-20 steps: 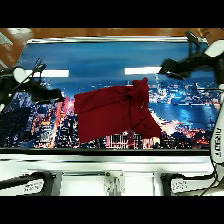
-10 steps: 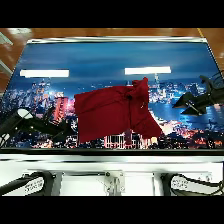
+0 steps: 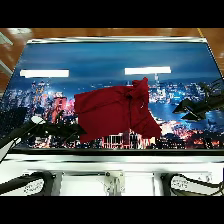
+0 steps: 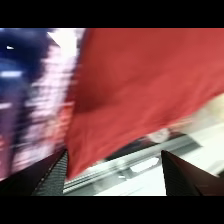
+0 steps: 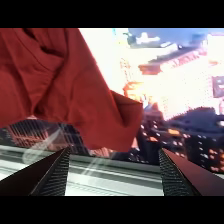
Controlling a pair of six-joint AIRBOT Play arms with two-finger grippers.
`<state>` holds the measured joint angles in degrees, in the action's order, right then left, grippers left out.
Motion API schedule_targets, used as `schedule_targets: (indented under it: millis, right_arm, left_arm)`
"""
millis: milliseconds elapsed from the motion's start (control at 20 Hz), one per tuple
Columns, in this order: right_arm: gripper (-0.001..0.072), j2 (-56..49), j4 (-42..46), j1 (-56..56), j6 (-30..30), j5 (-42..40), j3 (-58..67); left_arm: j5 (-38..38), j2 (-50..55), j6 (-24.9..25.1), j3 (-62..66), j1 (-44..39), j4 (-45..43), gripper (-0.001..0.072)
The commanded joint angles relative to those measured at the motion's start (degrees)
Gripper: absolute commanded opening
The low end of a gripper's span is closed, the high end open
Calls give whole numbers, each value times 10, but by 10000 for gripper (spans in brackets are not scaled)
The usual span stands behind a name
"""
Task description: Fold the shirts.
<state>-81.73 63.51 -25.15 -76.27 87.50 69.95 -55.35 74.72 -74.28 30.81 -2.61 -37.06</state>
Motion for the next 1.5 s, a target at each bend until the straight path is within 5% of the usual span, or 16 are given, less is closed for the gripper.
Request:
schedule_targets:
  millis: [0,100,200,300,350,650,900,1200,1250,1350,1400,1450]
  right_arm:
    - [661,0,15,0,0,0,-2]
    - [661,0,15,0,0,0,-5]
    - [662,0,15,0,1,0,-23]
    - [662,0,13,3,1,-5,-59]
    - [662,0,14,7,6,-10,-77]
    - [664,0,14,88,46,-113,-171]
    - [663,0,13,129,21,-216,-175]
    - [656,-51,-30,129,30,-194,-175]
    - [544,-56,-44,129,45,-186,-175]
    - [172,-57,-46,129,47,-179,-174]
    - [70,-56,-47,129,50,-169,-174]
    - [69,-53,-50,129,58,-158,-174]
  left_arm:
    - [50,34,1,-2,-45,35,704]
    - [58,49,1,-1,-57,53,666]
    - [71,50,1,0,-57,78,467]
    - [74,50,1,0,-57,97,127]
    - [71,49,2,2,-57,97,56]
    - [40,33,46,10,-57,96,40]
    - [26,20,47,11,-56,94,40]
    - [26,17,68,12,-56,90,40]
    - [27,17,68,12,-56,90,40]
    - [33,17,89,12,-56,90,39]
    - [35,15,95,12,-56,90,39]
    - [40,10,99,13,-56,90,38]
